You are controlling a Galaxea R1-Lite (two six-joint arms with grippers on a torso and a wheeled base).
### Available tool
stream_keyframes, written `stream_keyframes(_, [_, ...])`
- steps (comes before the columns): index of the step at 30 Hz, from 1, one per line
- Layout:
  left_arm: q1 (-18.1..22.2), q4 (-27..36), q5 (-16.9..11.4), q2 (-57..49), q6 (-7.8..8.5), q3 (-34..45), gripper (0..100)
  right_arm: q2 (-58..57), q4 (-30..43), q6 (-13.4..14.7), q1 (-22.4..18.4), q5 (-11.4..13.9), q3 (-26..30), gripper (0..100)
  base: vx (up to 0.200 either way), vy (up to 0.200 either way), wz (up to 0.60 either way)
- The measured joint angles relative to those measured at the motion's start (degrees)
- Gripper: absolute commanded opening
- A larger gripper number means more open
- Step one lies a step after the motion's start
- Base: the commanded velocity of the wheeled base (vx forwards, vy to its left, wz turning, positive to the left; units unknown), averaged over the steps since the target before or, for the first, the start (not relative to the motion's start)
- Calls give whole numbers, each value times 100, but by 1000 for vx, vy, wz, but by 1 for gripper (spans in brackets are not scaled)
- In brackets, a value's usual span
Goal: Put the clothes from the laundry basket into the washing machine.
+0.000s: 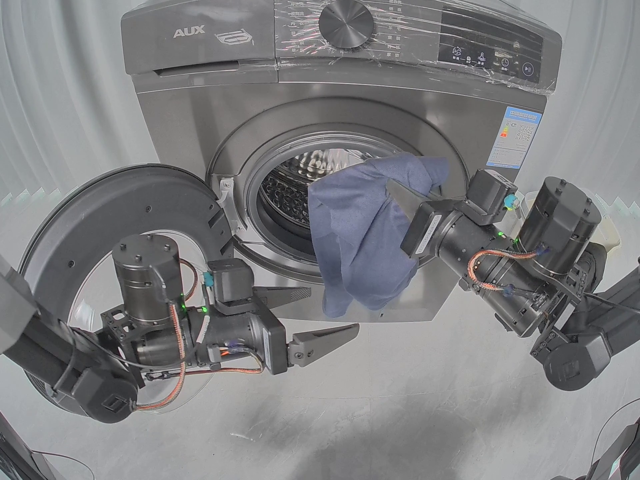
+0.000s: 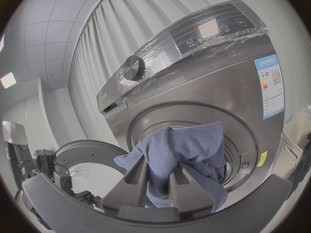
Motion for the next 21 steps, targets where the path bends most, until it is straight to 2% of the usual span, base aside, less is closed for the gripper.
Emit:
stream_keyframes(6, [9,-339,32,607,-20,-284,100,-22,-10,6,80,-5,16,0,0,0,0])
stream_keyframes(11, [44,-394,45,1005,-137,-645,100,-69,-11,12,119,-7,62,0,0,0,0])
stream_keyframes(21, [140,-541,78,1599,-150,-1337,100,-196,-11,17,188,-5,206,0,0,0,0])
